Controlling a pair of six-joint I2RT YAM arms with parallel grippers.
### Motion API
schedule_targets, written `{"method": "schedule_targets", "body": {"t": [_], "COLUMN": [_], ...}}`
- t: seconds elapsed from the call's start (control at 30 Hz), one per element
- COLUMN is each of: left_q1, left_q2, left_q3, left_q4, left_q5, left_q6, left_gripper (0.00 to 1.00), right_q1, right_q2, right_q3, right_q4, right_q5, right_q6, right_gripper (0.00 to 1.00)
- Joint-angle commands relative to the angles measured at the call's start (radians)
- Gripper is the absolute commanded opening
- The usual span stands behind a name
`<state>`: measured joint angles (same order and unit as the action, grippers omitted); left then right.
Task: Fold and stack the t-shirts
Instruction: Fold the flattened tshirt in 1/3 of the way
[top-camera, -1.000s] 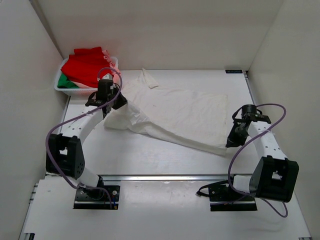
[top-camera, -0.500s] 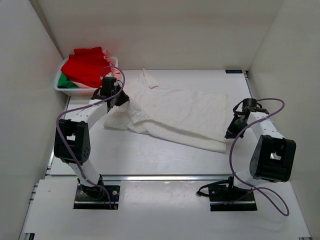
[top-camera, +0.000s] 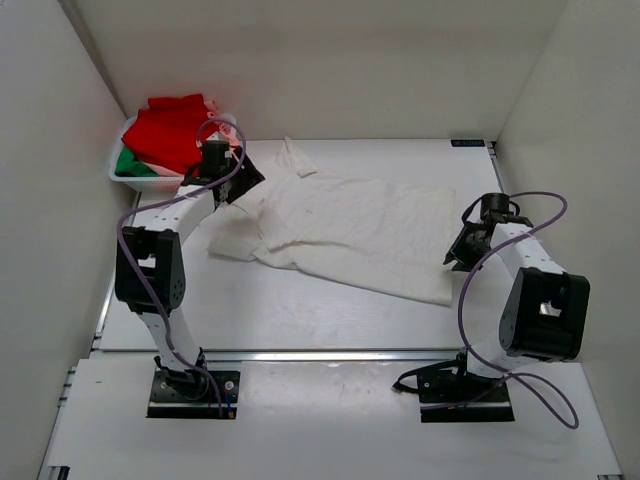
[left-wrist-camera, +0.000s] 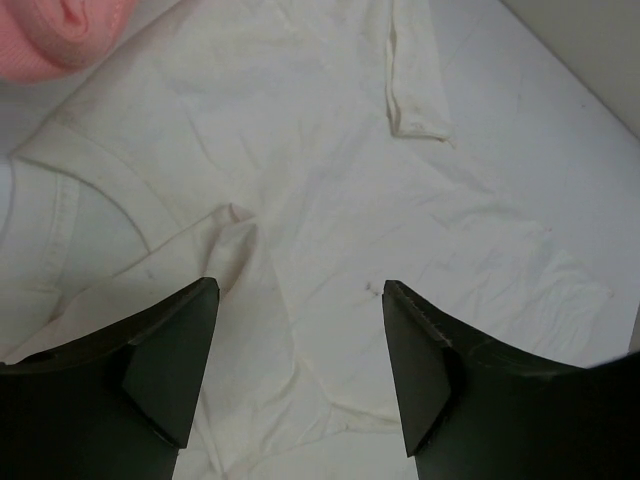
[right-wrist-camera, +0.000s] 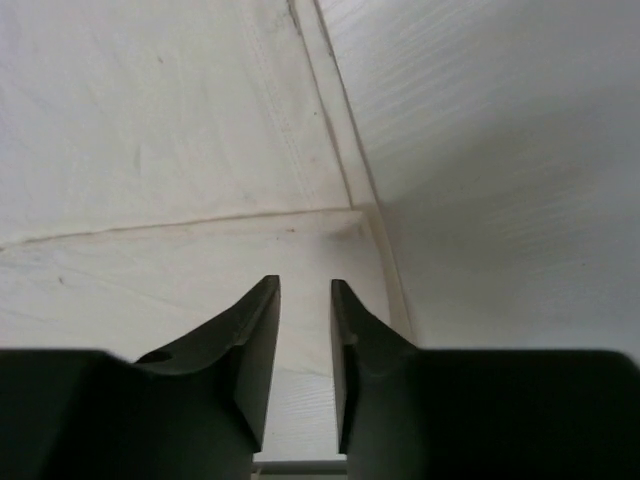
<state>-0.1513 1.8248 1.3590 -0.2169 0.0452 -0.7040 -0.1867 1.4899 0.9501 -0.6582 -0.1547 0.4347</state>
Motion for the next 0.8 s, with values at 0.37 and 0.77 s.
{"method": "schedule_targets", "body": {"t": [0.37, 0.77], "left_q1": [-0.033, -0.07], "left_q2": [-0.11, 0.01], "left_q3": [-0.241, -0.221], "left_q4": [-0.298, -0.475], "left_q5": [-0.229, -0.232], "left_q6": [0.242, 0.282], "left_gripper": [0.74, 0.55], "right_q1": [0.274, 0.19], "right_q2": [-0.01, 0.075], "right_q3": [-0.007, -0.071], "right_q4": [-0.021, -0.095], "right_q5": [0.006, 0.105], "right_q6": [-0.045, -0.154], "right_gripper": [0.3, 0.3]}}
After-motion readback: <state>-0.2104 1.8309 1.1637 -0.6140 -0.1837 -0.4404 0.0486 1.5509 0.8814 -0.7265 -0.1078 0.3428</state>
